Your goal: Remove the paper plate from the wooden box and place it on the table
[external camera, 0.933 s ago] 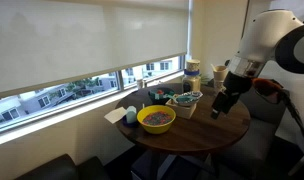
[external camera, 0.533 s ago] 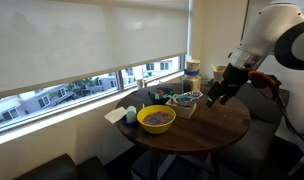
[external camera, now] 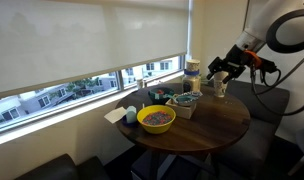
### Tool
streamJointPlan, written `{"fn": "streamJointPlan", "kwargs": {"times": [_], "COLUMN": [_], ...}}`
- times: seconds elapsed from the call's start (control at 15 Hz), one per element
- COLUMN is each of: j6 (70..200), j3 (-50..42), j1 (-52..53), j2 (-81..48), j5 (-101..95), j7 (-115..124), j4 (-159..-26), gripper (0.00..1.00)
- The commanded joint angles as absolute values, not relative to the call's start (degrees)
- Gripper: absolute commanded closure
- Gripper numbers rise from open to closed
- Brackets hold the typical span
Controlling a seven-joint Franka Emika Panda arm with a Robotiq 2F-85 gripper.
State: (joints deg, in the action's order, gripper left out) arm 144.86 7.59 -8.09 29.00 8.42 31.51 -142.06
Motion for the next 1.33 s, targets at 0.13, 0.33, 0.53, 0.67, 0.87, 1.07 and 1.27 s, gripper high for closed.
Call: {"fn": "streamJointPlan", "kwargs": {"times": [0.13, 0.33, 0.53, 0.67, 0.87, 1.07, 1.27], "j6": [151.3, 152.3, 156.6, 155.8, 152.7, 149.0, 146.0], "j3": [4.6, 2.4, 0.5, -0.2, -0.7, -0.7, -0.9], "j1": [-7.2, -4.4, -1.2, 0.1, 0.9, 0.5, -0.1], "j2": [18.6, 13.9, 11.1, 9.4, 7.6, 7.1, 7.9], "j5": [11.1, 15.4, 21.4, 24.7, 27.5, 27.7, 26.5], "j7": [30.7, 27.1, 22.0, 20.6, 19.1, 19.6, 20.7], "j4": [-138.8, -136.7, -135.2, -133.6, -132.3, -131.7, -131.9], "gripper": [0.0, 0.0, 0.0, 0.19, 0.48, 0.7, 0.91]}}
